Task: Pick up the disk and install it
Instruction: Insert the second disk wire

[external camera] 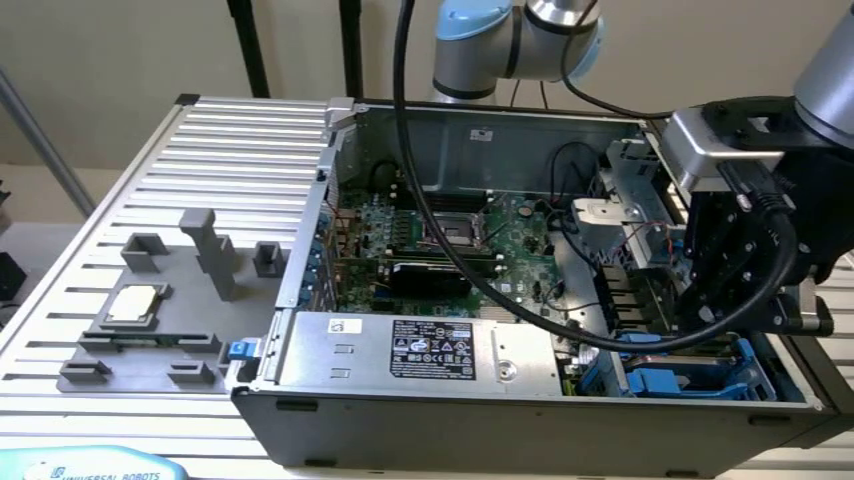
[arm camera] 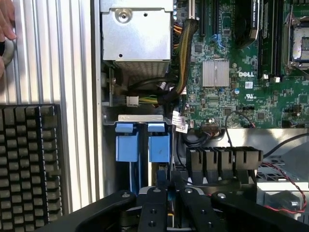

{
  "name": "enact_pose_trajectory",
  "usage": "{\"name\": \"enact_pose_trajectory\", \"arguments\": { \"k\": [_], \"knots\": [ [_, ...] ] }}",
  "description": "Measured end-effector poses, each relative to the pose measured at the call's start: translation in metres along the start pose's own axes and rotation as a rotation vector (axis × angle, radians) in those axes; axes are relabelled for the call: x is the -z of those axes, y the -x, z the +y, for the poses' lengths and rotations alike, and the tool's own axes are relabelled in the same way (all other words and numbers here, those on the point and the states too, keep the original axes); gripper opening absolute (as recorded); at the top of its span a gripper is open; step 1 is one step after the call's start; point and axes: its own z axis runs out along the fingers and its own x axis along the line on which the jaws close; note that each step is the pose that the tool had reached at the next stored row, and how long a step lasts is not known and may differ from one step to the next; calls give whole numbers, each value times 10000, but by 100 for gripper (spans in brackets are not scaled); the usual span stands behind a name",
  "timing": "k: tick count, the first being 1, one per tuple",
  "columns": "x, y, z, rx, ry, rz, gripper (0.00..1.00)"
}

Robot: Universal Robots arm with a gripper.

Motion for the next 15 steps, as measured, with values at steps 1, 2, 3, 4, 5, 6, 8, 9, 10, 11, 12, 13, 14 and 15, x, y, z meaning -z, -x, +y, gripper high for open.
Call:
{"name": "enact_pose_trajectory", "arguments": {
  "k": [1,2,3,4,5,6,8,9,10,11,12,13,14,15],
  "knots": [
    [-8,-3,0,7,-18,-15,16],
    [-15,-5,0,13,-34,-30,16],
    [-24,-7,0,18,-50,-46,16],
    [-33,-8,-1,24,-66,-59,16],
    [-41,-10,-1,31,-83,-72,16],
    [-50,-11,-1,40,-102,-88,16],
    [-65,-11,-3,61,-139,-110,16],
    [-74,-11,-4,70,-156,-122,16],
    [-82,-12,-5,79,-173,-133,16],
    [-90,-12,-6,87,-188,-142,16],
    [-98,-12,-7,97,-203,-152,16],
    [-107,-12,-8,104,-219,-159,16],
    [-117,-13,-9,111,-235,-166,16],
    [-125,-13,-9,116,-250,-173,16]
  ]
}}
